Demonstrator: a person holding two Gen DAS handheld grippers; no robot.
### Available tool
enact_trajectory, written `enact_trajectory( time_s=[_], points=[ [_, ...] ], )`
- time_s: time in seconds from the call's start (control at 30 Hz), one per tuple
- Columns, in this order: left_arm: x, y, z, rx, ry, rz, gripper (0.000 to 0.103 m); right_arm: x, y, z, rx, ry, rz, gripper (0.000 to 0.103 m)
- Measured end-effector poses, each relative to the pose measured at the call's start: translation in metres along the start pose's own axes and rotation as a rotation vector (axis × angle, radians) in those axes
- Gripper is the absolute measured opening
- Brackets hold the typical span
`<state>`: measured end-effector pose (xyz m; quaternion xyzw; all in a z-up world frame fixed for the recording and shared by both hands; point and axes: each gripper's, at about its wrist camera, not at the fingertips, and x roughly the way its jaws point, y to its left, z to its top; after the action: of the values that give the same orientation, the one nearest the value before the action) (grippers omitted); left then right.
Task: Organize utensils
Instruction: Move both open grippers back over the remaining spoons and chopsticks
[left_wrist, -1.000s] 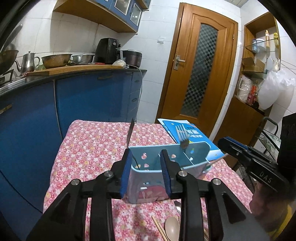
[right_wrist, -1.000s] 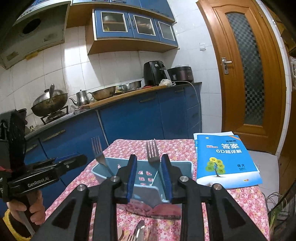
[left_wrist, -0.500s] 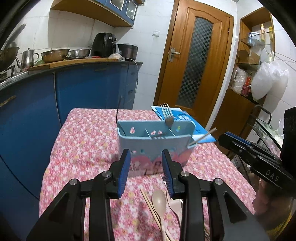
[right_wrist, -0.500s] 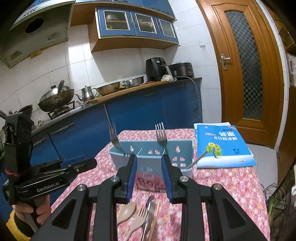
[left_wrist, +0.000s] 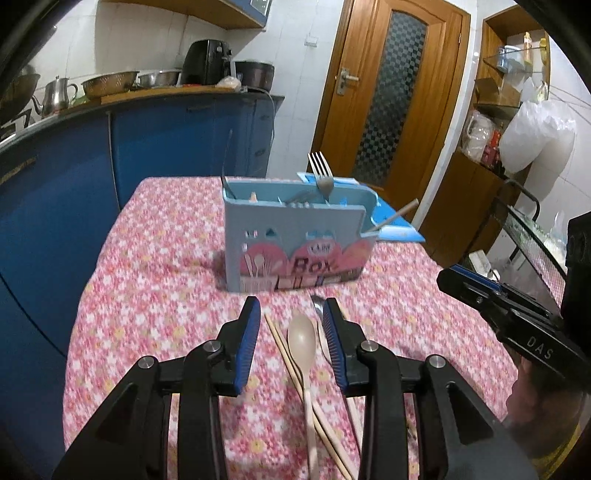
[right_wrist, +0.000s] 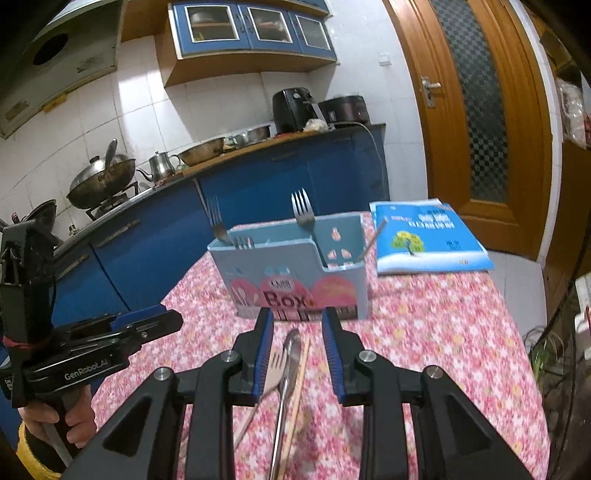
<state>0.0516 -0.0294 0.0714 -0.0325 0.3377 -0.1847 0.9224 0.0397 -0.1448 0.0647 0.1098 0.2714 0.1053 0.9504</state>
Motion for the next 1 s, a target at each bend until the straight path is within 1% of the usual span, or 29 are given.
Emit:
enact_trajectory(
  time_s=[0.47,0.77,1.0],
  points=[
    [0.026,-0.016,-0.028,0.010,0.113,0.010,0.035,-0.004,-0.021,-0.033,0.058,0.061,-0.029,0.031],
    [0.047,-0.024,-0.037,0.030,0.173,0.023,0.035,0.000,-0.040,-0.046,0.097,0.092,-0.047,0.031],
    [0.061,-0.028,-0.040,0.047,0.214,0.048,0.035,0.002,-0.049,-0.052,0.124,0.100,-0.041,0.031]
  ],
)
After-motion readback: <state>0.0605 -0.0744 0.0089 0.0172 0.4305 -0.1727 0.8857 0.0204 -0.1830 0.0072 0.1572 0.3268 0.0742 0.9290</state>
